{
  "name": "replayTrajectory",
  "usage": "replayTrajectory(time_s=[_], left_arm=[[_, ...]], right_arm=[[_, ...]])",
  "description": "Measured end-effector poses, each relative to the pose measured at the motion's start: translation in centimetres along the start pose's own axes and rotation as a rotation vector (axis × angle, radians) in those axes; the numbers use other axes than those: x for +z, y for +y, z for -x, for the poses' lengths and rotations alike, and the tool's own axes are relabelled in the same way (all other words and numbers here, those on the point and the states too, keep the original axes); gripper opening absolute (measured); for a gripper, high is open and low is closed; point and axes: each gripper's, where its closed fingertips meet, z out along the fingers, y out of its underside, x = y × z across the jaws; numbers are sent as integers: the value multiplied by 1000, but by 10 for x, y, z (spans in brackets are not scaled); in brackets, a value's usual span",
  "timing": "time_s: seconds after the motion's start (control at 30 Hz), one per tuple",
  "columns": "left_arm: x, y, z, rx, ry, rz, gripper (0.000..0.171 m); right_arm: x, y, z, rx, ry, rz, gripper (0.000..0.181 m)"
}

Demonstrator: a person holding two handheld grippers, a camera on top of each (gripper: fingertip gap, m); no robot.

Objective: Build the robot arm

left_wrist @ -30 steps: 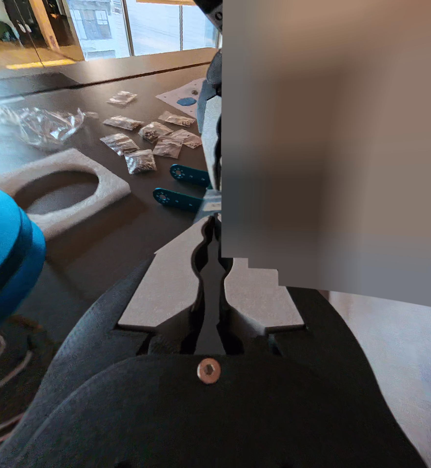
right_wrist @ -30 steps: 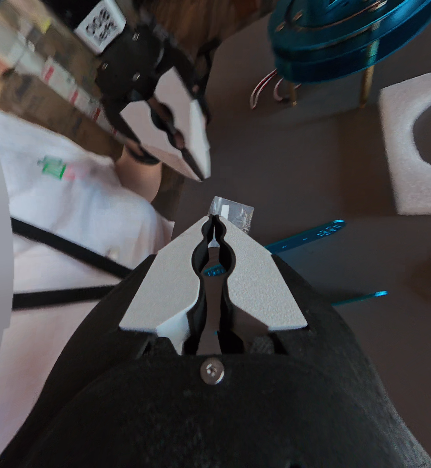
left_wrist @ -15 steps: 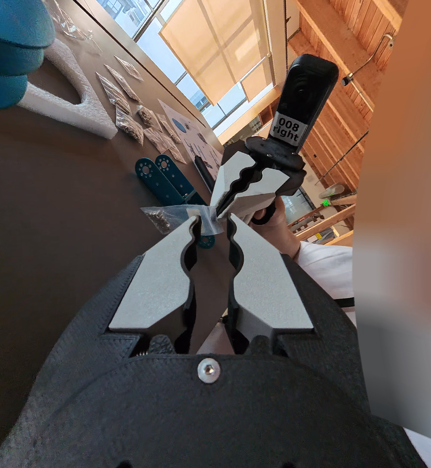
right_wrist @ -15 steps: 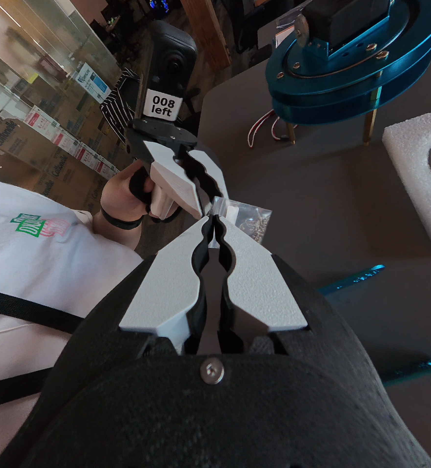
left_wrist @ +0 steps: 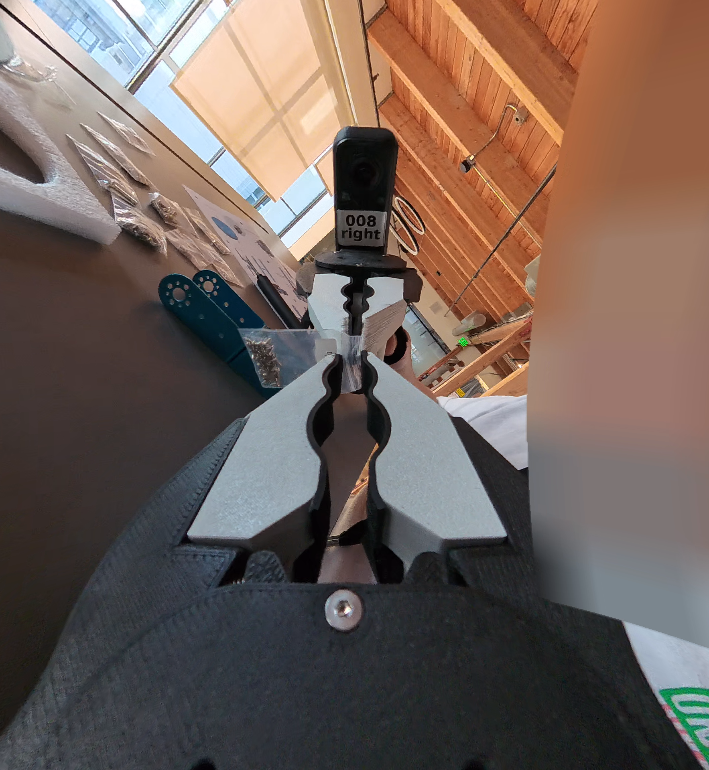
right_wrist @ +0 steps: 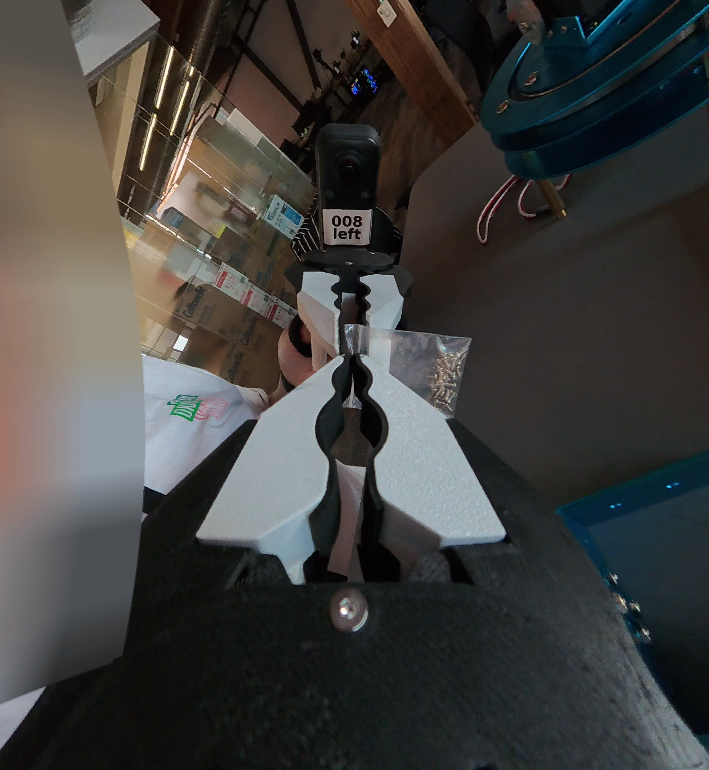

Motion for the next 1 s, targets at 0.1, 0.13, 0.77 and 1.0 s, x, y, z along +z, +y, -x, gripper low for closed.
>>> replayTrajectory(time_s=[0.1, 0.13, 0.77, 1.0], left_arm=[[1, -1, -2, -24, 33, -1, 6], [1, -2, -5, -40, 55, -5, 6], [1, 11, 29, 61, -208, 149, 0], [0, 15, 35, 44, -230, 167, 0]], right_arm=[[-1, -1, 2, 16, -25, -9, 0], [-2, -2, 5, 22, -42, -17, 0], [-2, 11, -27, -349, 366, 122, 0], [-2, 14, -33, -394, 438, 158, 0]])
